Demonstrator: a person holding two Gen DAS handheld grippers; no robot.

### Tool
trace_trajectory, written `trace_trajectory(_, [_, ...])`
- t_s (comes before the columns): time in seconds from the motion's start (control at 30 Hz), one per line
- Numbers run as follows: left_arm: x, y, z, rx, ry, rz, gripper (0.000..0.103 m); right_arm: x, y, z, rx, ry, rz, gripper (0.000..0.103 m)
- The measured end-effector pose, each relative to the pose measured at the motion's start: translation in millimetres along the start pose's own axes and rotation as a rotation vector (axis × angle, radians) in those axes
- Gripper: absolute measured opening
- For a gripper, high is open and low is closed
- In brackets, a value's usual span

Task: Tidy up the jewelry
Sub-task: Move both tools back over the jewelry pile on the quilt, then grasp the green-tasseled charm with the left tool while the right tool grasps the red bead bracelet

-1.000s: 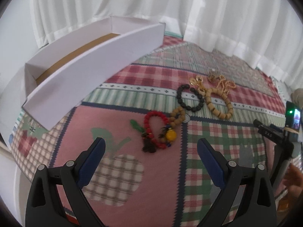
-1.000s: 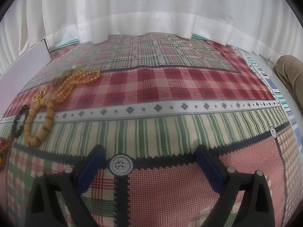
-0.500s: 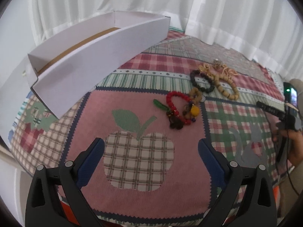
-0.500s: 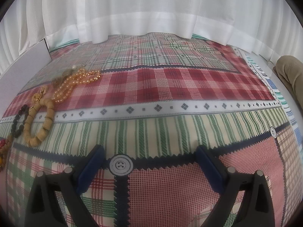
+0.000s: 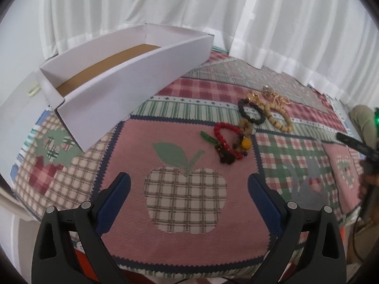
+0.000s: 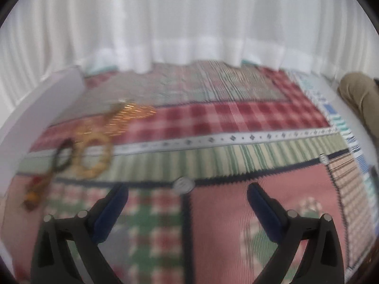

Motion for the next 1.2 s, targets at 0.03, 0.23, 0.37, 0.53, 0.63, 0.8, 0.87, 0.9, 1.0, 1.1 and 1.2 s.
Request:
trace_trajectory(0.03, [-1,0,2,0.002,-0.007,-0.009,0.099,-10,-4,13,0.002,0.024,0.011,0.102])
trace_trajectory(0.23, [-3,-4,5,0.012,-0.031,-0.047,0.099,-48,-40,50,-0.021,0.089,0.070,0.102])
trace_trajectory(0.37, [4,-4,-2,-0.017,-0.047,-0.054,0.099,-63,-62,46,-0.050,0.136,0.042,0.102])
trace_trajectory(0.53, [23,0,-4,-0.012,-0.069,-0.094,0.099,-79,-74,35,-0.079,0.175,0.061,0.102])
trace_trajectory(0.63, [31,3,-9,-0.011,-0.063,-0.124,0.099,-91,-77,33,-0.085,0.201,0.087,0.102])
trace_trajectory(0.8, [41,13,-30,-0.011,-0.078,-0.178,0.099,-103,-79,29,-0.095,0.225,0.120,0.102])
trace_trajectory(0.87, [50,17,-40,-0.007,-0.094,-0.238,0.099,-104,-80,28,-0.101,0.227,0.121,0.102])
trace_trajectory(0.9, [56,17,-45,-0.004,-0.109,-0.267,0.099,-104,-81,28,-0.103,0.228,0.118,0.102])
trace_trajectory(1.0, [67,16,-63,-0.025,-0.107,-0.337,0.098,-104,-85,28,-0.109,0.227,0.111,0.102])
trace_trajectory(1.1, [77,13,-73,-0.042,-0.134,-0.337,0.091,-103,-87,29,-0.113,0.222,0.108,0.102])
trace_trajectory(1.2, [82,8,-86,-0.075,-0.119,-0.333,0.070,-101,-89,26,-0.124,0.218,0.100,0.102])
Point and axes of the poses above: each gripper's, at about its wrist camera, not at the fingertips, and z roughly against the way its jaws point, x to its right, y to its top, the point moved 8 cm from there along -z, roughly the way its jaws point, and after that the axes turned 11 degrees about y, right-handed, at the moved point
